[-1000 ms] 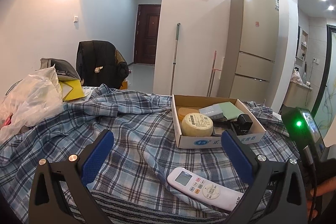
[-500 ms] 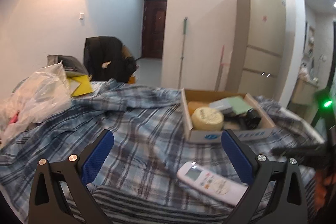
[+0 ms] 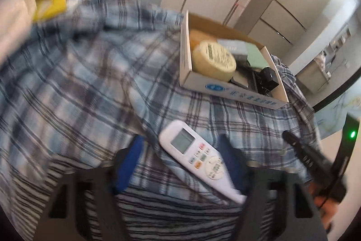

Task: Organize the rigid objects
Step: 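Lift the metal clip with the right tool while the left tool grasps the white remote control, then lift the white remote with the left tool while the right tool carries the clip toward the box, then lower the remote into the cardboard box with the left tool while the right tool lowers the clip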

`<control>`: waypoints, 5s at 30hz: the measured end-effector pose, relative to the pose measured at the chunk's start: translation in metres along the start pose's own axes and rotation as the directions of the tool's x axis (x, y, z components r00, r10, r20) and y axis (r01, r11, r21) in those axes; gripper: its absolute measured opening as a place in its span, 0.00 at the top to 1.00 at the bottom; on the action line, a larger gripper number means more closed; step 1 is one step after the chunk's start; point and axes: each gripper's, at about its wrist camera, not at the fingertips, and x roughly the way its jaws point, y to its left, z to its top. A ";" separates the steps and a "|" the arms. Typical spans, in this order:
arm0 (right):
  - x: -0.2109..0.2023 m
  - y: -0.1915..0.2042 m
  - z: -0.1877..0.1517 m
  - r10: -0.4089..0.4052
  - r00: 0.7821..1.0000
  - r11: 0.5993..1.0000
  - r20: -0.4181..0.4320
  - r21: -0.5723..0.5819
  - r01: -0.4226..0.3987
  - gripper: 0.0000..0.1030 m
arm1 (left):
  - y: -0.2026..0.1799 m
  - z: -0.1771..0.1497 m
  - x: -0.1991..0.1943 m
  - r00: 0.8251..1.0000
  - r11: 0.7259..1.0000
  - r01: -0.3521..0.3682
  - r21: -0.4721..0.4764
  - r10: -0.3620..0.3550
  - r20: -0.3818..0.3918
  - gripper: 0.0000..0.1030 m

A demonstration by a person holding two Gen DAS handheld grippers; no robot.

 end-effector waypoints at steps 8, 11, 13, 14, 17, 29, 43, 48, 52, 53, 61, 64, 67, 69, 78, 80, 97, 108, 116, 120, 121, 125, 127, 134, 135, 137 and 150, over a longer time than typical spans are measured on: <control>-0.002 -0.001 -0.004 0.010 1.000 1.000 -0.001 -0.009 -0.010 0.90 | 0.004 0.003 0.022 0.997 0.999 0.012 -0.039 -0.015 -0.079 0.49; -0.003 0.000 -0.005 0.012 1.000 1.000 -0.004 -0.013 -0.012 0.90 | 0.004 0.005 0.027 0.994 0.999 0.015 -0.029 -0.018 -0.111 0.49; -0.003 0.000 -0.005 0.011 1.000 1.000 -0.004 -0.012 -0.011 0.90 | -0.003 0.007 0.030 0.991 0.999 0.007 0.034 -0.002 -0.136 0.49; -0.003 0.000 -0.005 0.012 1.000 1.000 -0.004 -0.010 -0.012 0.90 | -0.005 0.008 0.032 0.990 0.999 0.007 0.048 0.000 -0.143 0.48; -0.007 0.001 -0.006 0.016 1.000 1.000 -0.005 -0.011 -0.016 0.90 | -0.009 0.012 0.037 0.986 0.998 -0.030 0.062 0.039 -0.160 0.50; -0.020 0.033 -0.014 0.057 0.998 0.988 0.021 -0.143 -0.053 0.90 | -0.032 0.027 0.036 0.987 0.990 -0.097 0.103 0.109 -0.119 0.76; -0.006 0.027 -0.016 0.090 0.995 0.990 -0.048 -0.105 -0.094 0.90 | -0.080 0.019 0.049 0.986 0.992 -0.028 0.126 0.048 -0.157 0.78; -0.006 0.029 -0.017 0.108 0.992 0.987 -0.059 -0.115 -0.114 0.90 | -0.091 0.008 0.054 0.983 0.990 -0.020 0.143 0.046 -0.180 0.78; -0.003 0.027 -0.017 0.114 0.991 0.988 -0.072 -0.101 -0.121 0.90 | -0.094 0.002 0.050 0.983 0.991 0.010 0.131 0.014 -0.183 0.77; -0.001 0.027 -0.017 0.117 0.990 0.987 -0.080 -0.098 -0.125 0.90 | -0.095 0.001 0.049 0.983 0.992 0.017 0.129 0.007 -0.185 0.77; 0.005 0.023 -0.018 0.139 0.985 0.987 -0.106 -0.069 -0.147 0.90 | -0.113 -0.010 0.054 0.980 0.987 0.028 0.157 0.004 -0.197 0.77; 0.004 0.023 -0.019 0.137 0.985 0.987 -0.105 -0.069 -0.144 0.90 | -0.119 -0.011 0.058 0.983 0.982 -0.012 0.188 0.046 -0.179 0.77; 0.004 0.026 -0.019 0.124 0.987 0.987 -0.105 -0.085 -0.133 0.90 | -0.116 -0.009 0.063 0.980 0.982 -0.038 0.183 0.072 -0.184 0.77; 0.004 0.027 -0.019 0.123 0.987 0.987 -0.107 -0.087 -0.132 0.90 | -0.116 -0.008 0.066 0.981 0.980 -0.064 0.188 0.096 -0.170 0.77; 0.004 0.016 -0.017 0.134 0.985 0.989 -0.106 -0.046 -0.140 0.90 | -0.121 -0.008 0.068 0.983 0.974 -0.037 0.224 0.075 -0.165 0.81; 0.004 0.011 -0.015 0.140 0.985 0.989 -0.100 -0.023 -0.143 0.90 | -0.120 -0.006 0.061 0.986 0.974 -0.025 0.226 0.062 -0.156 0.82; -0.005 0.014 -0.009 0.056 0.998 0.998 -0.030 -0.027 -0.057 0.90 | -0.112 0.023 -0.002 0.997 0.948 -0.081 0.308 0.074 0.034 0.82; -0.004 -0.003 0.026 0.078 0.996 0.996 -0.042 0.043 -0.076 0.90 | -0.127 0.080 0.039 0.998 0.961 -0.052 0.273 0.040 0.050 0.82; -0.002 -0.002 0.085 0.081 0.997 0.996 -0.006 0.023 -0.081 0.90 | -0.142 0.123 0.049 0.995 0.964 -0.042 0.264 0.017 0.096 0.82; 0.004 -0.002 0.105 0.093 0.996 0.996 -0.002 0.011 -0.093 0.90 | -0.143 0.142 0.064 0.994 0.964 -0.059 0.260 0.032 0.109 0.82; 0.006 -0.002 0.110 0.090 0.996 0.996 0.000 0.006 -0.090 0.90 | -0.143 0.145 0.069 0.993 0.964 -0.066 0.258 0.039 0.111 0.82; 0.010 -0.005 0.122 0.077 0.997 0.997 0.023 0.008 -0.078 0.90 | -0.142 0.154 0.085 0.993 0.970 -0.075 0.230 0.052 0.108 0.82; 0.012 -0.005 0.123 0.079 0.997 0.997 0.022 -0.001 -0.079 0.90 | -0.146 0.158 0.092 0.991 0.964 -0.091 0.248 0.064 0.114 0.82; 0.027 -0.004 0.127 0.078 0.997 0.997 0.002 0.002 -0.078 0.90 | -0.142 0.161 0.112 0.993 0.959 -0.106 0.262 0.086 0.086 0.82; 0.029 -0.003 0.128 0.080 0.997 0.997 -0.001 -0.002 -0.080 0.90 | -0.140 0.161 0.114 0.993 0.960 -0.103 0.259 0.085 0.082 0.82; 0.031 0.000 0.128 0.085 0.996 0.996 -0.002 -0.010 -0.085 0.90 | -0.137 0.161 0.113 0.994 0.963 -0.092 0.253 0.074 0.081 0.82; 0.025 0.026 0.155 0.210 0.978 0.976 -0.001 -0.058 -0.210 0.90 | -0.095 0.132 0.010 0.889 0.972 -0.124 0.200 0.019 0.457 0.00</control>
